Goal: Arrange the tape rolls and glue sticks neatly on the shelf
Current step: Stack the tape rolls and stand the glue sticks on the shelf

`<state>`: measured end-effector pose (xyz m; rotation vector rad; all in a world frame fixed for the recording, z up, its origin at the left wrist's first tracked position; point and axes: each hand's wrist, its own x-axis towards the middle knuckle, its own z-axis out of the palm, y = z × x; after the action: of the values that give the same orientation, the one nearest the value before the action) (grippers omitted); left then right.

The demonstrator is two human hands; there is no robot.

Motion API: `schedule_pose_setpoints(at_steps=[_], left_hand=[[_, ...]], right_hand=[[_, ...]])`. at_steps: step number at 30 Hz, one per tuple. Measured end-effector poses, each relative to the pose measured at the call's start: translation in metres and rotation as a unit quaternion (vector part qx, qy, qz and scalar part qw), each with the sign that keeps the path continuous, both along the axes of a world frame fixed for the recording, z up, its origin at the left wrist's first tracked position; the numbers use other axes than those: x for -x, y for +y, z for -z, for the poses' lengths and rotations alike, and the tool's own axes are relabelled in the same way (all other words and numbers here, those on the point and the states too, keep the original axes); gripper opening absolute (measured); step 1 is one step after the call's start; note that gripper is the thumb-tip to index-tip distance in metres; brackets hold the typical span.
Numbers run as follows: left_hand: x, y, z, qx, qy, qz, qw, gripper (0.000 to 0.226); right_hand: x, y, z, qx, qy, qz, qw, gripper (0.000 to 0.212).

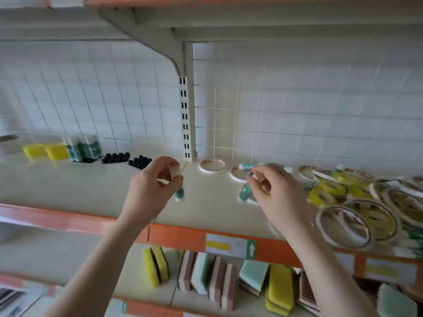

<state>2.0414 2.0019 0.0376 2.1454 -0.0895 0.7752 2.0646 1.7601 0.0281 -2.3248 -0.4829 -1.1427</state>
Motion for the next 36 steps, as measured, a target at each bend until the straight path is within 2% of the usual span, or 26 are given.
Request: schedule_pose_setpoints(at_steps=[8,14,21,29,36], left_hand=[[0.002,0.174,0.001,0.019,0.001,-0.031,0.999,0.031],[-0.008,0.276,0.007,0.021,0.016,-0.054,0.998,0.035],[-0.048,0.338,0.010,0.027,0.021,-0.051,0.998,0.026],[-0.098,0.398,0.006,0.019,0.023,-0.069,0.997,0.022],[-0.124,0.436,0.010,0.023,0.035,-0.050,0.998,0.031]], right_hand=[[-0.018,0.192,0.002,0.019,0.061,-0.020,0.998,0.011],[-0.044,0.287,-0.005,0.026,0.100,-0.038,0.994,0.013],[-0.103,0.351,-0.022,0.029,0.139,-0.041,0.989,0.019],[-0.167,0.434,-0.030,0.041,0.167,-0.096,0.980,0.022],[-0.189,0.489,-0.010,0.088,0.199,-0.110,0.970,0.023]])
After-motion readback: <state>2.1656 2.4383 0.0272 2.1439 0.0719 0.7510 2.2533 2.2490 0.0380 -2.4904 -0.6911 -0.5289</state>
